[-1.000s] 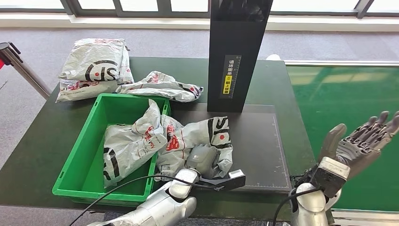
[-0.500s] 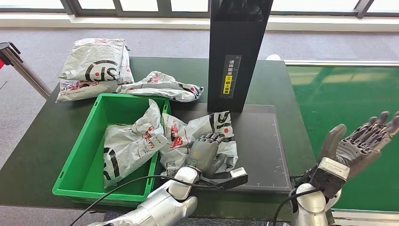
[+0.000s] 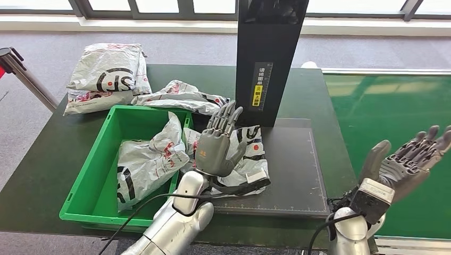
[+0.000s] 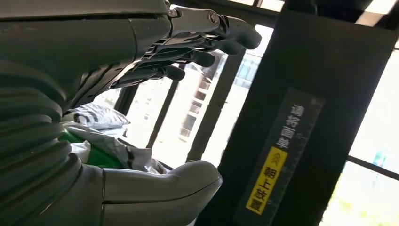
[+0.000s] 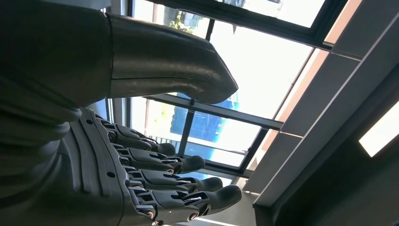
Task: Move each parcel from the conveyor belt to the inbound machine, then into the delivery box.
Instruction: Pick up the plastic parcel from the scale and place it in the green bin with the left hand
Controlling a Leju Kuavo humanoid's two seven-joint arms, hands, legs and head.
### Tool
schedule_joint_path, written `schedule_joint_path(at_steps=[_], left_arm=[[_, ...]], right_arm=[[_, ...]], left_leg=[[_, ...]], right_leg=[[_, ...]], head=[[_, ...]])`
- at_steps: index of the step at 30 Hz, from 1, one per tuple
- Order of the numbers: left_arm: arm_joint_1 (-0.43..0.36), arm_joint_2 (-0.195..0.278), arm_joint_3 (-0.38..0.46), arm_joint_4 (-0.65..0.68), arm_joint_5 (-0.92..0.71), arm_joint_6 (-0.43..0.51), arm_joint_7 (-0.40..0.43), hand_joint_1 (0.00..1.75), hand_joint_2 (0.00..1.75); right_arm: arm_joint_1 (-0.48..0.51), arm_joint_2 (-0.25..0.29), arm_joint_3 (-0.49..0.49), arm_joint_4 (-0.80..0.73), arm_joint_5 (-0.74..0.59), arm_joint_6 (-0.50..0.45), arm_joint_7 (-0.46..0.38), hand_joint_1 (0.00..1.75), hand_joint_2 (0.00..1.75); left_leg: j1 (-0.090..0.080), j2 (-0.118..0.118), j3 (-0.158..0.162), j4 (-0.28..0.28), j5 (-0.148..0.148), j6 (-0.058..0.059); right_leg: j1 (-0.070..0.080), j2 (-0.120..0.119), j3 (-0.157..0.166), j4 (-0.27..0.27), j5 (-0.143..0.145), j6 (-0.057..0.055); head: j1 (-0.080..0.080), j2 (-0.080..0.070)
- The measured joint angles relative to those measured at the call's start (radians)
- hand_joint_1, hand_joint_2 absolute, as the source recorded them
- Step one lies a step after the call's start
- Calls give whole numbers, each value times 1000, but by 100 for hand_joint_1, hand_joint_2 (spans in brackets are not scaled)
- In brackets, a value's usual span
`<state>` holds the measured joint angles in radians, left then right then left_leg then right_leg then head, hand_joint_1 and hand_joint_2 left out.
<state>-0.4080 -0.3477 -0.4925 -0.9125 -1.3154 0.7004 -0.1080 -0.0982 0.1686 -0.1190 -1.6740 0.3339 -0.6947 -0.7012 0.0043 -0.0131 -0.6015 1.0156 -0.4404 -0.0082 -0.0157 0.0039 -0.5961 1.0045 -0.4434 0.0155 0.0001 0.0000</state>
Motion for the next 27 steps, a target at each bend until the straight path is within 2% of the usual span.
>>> schedule_joint_path(at_steps=[1, 7, 11, 14, 17, 27], left_arm=[[1, 1, 8, 1, -5, 0, 14, 0, 0], [-9, 1, 18, 98, -2, -1, 92, 0, 0], [-20, -2, 16, 163, 17, -20, 125, 0, 175], [-41, -8, -4, 248, 61, -97, 165, 0, 175], [-56, -12, -38, 320, 101, -164, 167, 0, 175], [-100, -12, -141, 440, 160, -262, 199, 0, 175]], right_arm=[[1, 0, 0, -2, -1, 0, 0, 0, 175], [4, 0, 2, -4, -11, 0, 0, 0, 175], [5, 0, 2, -4, -12, 0, 0, 0, 175], [5, 0, 4, -4, -14, 0, 0, 0, 175], [5, 0, 5, -4, -22, 0, 0, 0, 175], [10, 0, 5, -8, -29, 0, 0, 0, 175]], left_leg=[[0, 0, 0, 0, 0, 0], [0, 0, 0, 0, 0, 0], [0, 0, 0, 0, 0, 0], [0, 0, 0, 0, 0, 0], [0, 0, 0, 0, 0, 0], [0, 0, 0, 0, 0, 0]], right_leg=[[0, 0, 0, 0, 0, 0], [0, 0, 0, 0, 0, 0], [0, 0, 0, 0, 0, 0], [0, 0, 0, 0, 0, 0], [0, 0, 0, 0, 0, 0], [0, 0, 0, 0, 0, 0]], head=[[0, 0], [0, 0], [0, 0], [0, 0], [0, 0], [0, 0]])
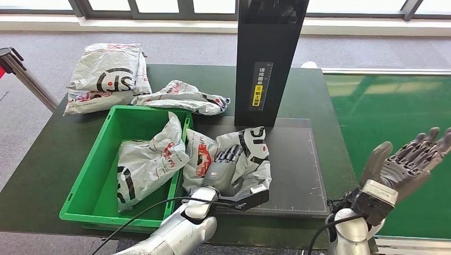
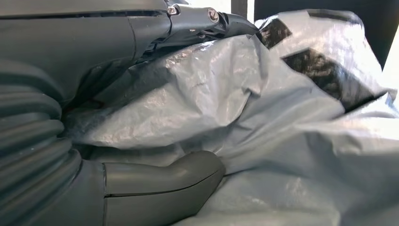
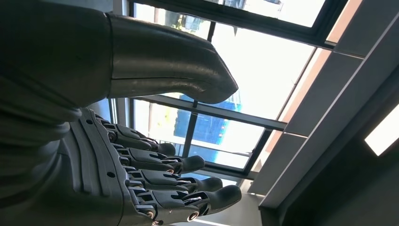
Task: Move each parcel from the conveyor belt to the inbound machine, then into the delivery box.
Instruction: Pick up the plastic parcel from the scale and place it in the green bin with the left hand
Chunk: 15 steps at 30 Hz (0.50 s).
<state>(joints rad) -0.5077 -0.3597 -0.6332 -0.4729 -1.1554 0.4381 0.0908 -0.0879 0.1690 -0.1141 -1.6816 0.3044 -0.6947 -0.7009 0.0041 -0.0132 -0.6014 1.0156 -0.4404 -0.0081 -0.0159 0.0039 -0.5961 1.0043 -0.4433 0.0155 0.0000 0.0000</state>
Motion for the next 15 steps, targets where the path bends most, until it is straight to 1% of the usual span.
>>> schedule_joint_path(at_steps=[3, 7, 15], left_arm=[[-8, 0, -24, 15, 2, -11, 14, 1, 175], [-22, 0, -50, 29, 6, -48, 34, 175, 175], [-40, 0, -81, 46, 14, -63, 47, 175, 175]], right_arm=[[4, 0, 0, -9, -2, 0, 0, 0, 175], [7, 0, 0, -18, -5, 0, 0, 0, 175], [8, 0, 0, -27, -5, 0, 0, 0, 175]], left_leg=[[0, 0, 0, 0, 0, 0], [0, 0, 1, 0, 0, 0], [0, 0, 3, 0, 0, 0]], right_leg=[[0, 0, 0, 0, 0, 0], [0, 0, 1, 0, 0, 0], [0, 0, 4, 0, 0, 0]], head=[[0, 0], [0, 0], [0, 0]])
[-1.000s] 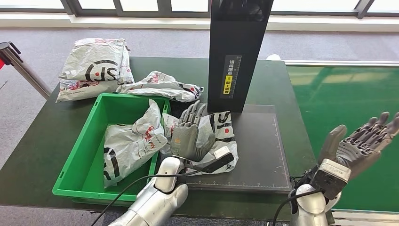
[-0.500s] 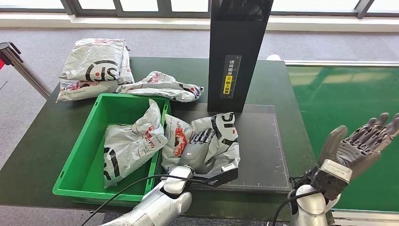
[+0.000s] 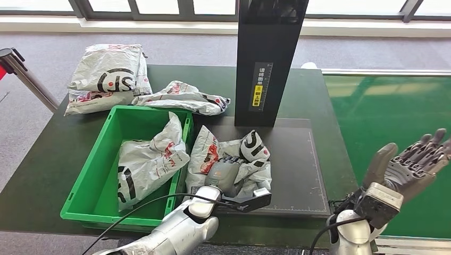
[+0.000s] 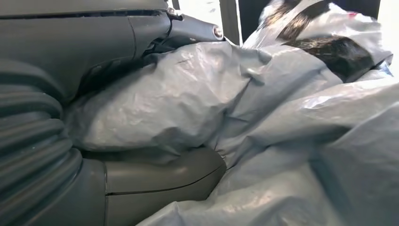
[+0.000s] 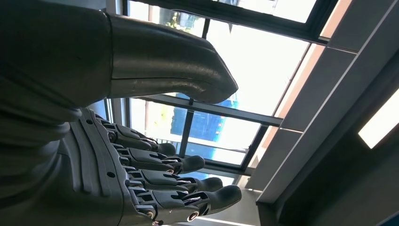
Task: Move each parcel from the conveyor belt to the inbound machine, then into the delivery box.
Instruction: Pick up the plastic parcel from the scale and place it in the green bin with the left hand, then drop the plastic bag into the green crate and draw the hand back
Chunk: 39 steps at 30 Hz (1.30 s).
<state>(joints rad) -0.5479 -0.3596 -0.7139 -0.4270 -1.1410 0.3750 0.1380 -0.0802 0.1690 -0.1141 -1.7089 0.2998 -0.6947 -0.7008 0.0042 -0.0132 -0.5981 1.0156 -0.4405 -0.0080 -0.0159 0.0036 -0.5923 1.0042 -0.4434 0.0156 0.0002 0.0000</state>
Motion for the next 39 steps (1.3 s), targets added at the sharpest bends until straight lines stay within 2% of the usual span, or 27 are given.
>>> schedule_joint_path(at_steps=[14, 16, 19, 21, 23, 25, 29, 33, 39], left_arm=[[-13, 0, -14, 12, -11, 26, 20, 175, 175], [-13, 0, -17, 14, -30, 67, 32, 175, 175], [-1, 2, -14, -7, -133, 214, 49, 175, 175], [46, 5, 18, -120, -259, 294, -15, 175, 175], [108, 9, 97, -313, -332, 319, -174, 175, 175], [155, 17, 197, -514, -321, 328, -330, 175, 175], [219, 30, 342, -837, -215, 329, -513, 175, 175], [261, 40, 436, -1061, -111, 329, -626, 175, 175], [300, 52, 517, -1269, 1, 327, -720, 175, 175]], right_arm=[[0, 0, 0, -1, 1, 0, 0, 0, 175], [0, 0, 0, -1, 1, 0, 0, 0, 175], [1, 0, 0, -4, 1, 0, 0, 0, 175], [3, 0, 0, -6, -1, 0, 0, 0, 175], [4, 2, 0, -6, -3, 0, 0, 0, 175], [4, 3, 1, -6, -6, 0, 0, 0, 175], [-7, 4, 1, 1, -15, 0, 0, 0, 175], [-33, 3, 1, 15, -21, 0, 0, 0, 175], [-44, 2, 1, 26, -29, 0, 0, 0, 175]], left_leg=[[0, 0, 2, 0, 0, 0], [0, 0, 2, 0, 0, 0], [0, 0, 2, 0, 0, 0], [0, -1, 1, 0, 0, 0], [0, 0, -1, 0, 0, 0], [0, 4, -1, 0, 0, 0], [1, 6, -2, -1, -1, -1], [2, 5, -2, -1, 0, -1], [2, 4, -2, -1, 0, -1]], right_leg=[[0, 0, 2, 0, 0, 0], [0, 0, 2, 0, 0, 0], [0, 0, 1, 0, 0, 0], [0, 0, 1, 0, 0, 0], [0, 1, -1, 0, 1, 0], [0, 3, -3, 0, 2, -1], [1, 4, -4, 1, 1, -2], [2, 2, -3, 1, 1, -3], [2, 2, -3, 1, 1, -3]], head=[[0, 0], [0, 0], [0, 0], [0, 0], [0, 0], [0, 0], [0, 0], [0, 0], [0, 0]])
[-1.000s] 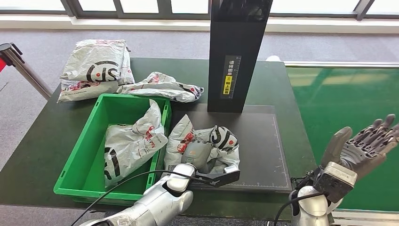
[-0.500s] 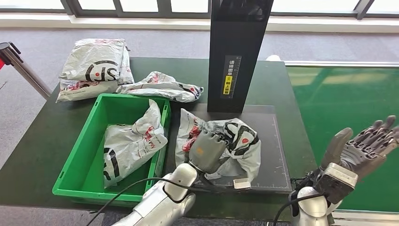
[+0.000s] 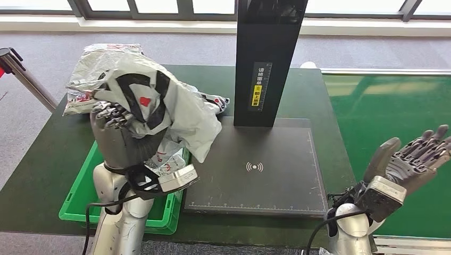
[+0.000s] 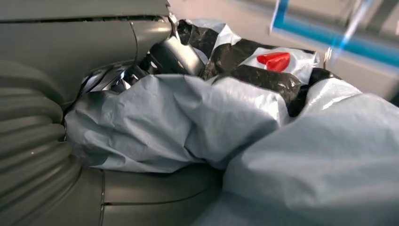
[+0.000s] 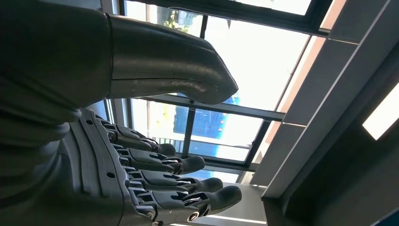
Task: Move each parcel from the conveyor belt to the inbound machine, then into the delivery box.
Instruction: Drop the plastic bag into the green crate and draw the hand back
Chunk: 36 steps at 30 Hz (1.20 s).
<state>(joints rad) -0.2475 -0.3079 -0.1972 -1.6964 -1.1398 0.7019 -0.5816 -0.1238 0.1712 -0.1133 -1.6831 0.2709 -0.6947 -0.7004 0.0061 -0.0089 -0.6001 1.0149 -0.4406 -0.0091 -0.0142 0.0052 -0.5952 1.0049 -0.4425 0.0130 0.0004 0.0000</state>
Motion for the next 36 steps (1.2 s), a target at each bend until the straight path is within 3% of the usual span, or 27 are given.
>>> schedule_joint_path(at_steps=[5, 13, 17, 19, 26, 36], left_arm=[[22, 6, 59, -91, 49, 0, 2, 175, 175], [33, 7, 100, -116, 31, 0, 35, 175, 175], [26, 8, 136, 32, -102, -4, 246, 175, 175], [23, 8, 168, 136, -147, -6, 307, 175, 175], [25, 7, 300, 362, -169, -5, 319, 175, 175], [27, 7, 347, 443, -185, -4, 343, 175, 175]], right_arm=[[3, -1, 0, 0, -2, 0, 0, 0, 175], [8, -1, 0, -3, 1, 0, 0, 0, 175], [35, -1, 0, -30, 1, 0, 0, 0, 175], [52, -3, 0, -51, 0, 0, 0, 0, 175], [92, -20, 0, -99, -27, 0, 0, 0, 175], [99, -26, 0, -120, -20, 0, 0, 0, 175]], left_leg=[[0, 0, 0, 0, 0, 0], [0, 0, 1, 0, 0, 0], [0, -1, 1, 0, 0, 0], [0, -1, 1, 0, 0, 0], [0, 2, 1, 0, 0, 0], [0, 1, 0, 0, 0, 0]], right_leg=[[0, 0, 0, 0, 0, 0], [0, 0, 0, 0, 0, 0], [0, -1, 0, -1, 0, 0], [0, 0, 0, 0, 0, 0], [0, 1, -2, 0, 0, 0], [0, 1, -2, 0, 0, 0]], head=[[0, 0], [0, 0], [0, 0], [0, 0], [0, 0], [0, 0]])
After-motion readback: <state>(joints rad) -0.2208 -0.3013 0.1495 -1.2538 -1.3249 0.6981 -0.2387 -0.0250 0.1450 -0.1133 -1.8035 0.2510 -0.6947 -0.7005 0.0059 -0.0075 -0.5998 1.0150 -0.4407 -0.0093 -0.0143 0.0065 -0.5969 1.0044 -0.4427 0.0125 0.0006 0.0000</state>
